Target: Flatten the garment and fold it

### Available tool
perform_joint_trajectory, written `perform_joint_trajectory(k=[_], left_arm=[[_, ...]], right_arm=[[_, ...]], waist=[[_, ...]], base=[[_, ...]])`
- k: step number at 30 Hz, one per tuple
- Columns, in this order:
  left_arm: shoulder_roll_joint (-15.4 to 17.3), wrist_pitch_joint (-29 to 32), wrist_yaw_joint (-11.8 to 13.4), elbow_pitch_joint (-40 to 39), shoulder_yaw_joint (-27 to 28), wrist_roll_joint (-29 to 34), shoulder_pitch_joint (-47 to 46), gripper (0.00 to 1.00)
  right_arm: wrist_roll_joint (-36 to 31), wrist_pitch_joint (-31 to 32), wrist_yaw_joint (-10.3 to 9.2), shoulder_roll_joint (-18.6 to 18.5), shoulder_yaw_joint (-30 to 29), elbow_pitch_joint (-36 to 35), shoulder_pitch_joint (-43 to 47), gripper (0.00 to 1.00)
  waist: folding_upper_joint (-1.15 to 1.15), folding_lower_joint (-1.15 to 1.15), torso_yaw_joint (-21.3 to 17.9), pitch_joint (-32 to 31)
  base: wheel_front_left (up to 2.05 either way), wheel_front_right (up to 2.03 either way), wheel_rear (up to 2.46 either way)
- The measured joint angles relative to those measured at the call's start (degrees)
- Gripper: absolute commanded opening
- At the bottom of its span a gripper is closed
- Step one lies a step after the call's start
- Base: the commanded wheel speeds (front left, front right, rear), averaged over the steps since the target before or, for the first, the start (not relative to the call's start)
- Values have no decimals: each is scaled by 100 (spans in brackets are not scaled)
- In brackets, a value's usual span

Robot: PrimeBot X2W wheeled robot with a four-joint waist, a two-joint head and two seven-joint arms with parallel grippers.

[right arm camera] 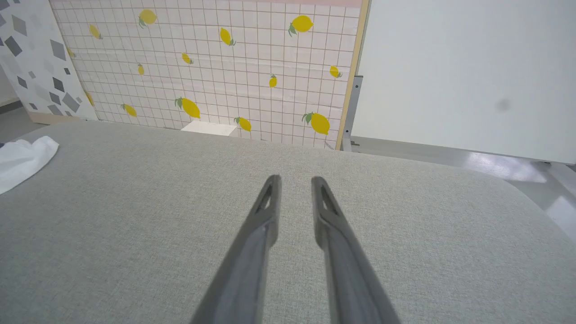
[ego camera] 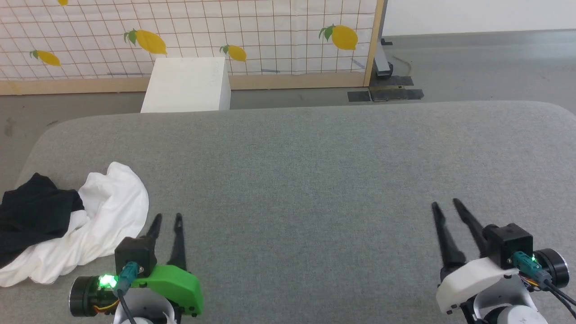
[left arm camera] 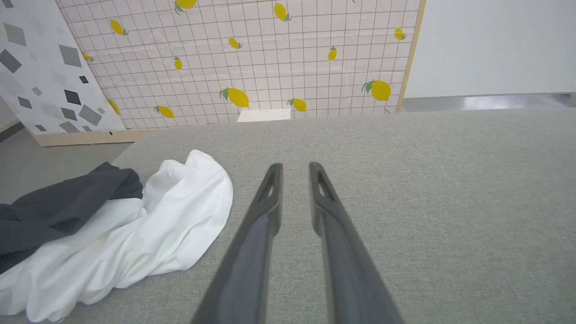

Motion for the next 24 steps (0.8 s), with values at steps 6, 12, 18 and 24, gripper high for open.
perform_joint_trajectory(k=[6,12,18,24], left_arm=[[0,-24,1,53,-45,-20,-1,100],[0,-107,45,129,-82,-59,-4,100],[2,-169,71,207,-119,-109,-8,100],[14,-244,103,276,-145,-162,-29,100]], right_arm=[[12,-20,0,-1,-4,26,0,100],[21,-46,0,-1,-7,64,-1,100],[71,-127,0,-1,-11,101,-1,100],[90,-188,0,0,-10,147,-2,100]], waist=[[0,0,10,-4],[0,0,78,-7],[0,0,212,-12],[0,0,407,-17]], base=[[0,0,0],[0,0,0],[0,0,0],[0,0,0]])
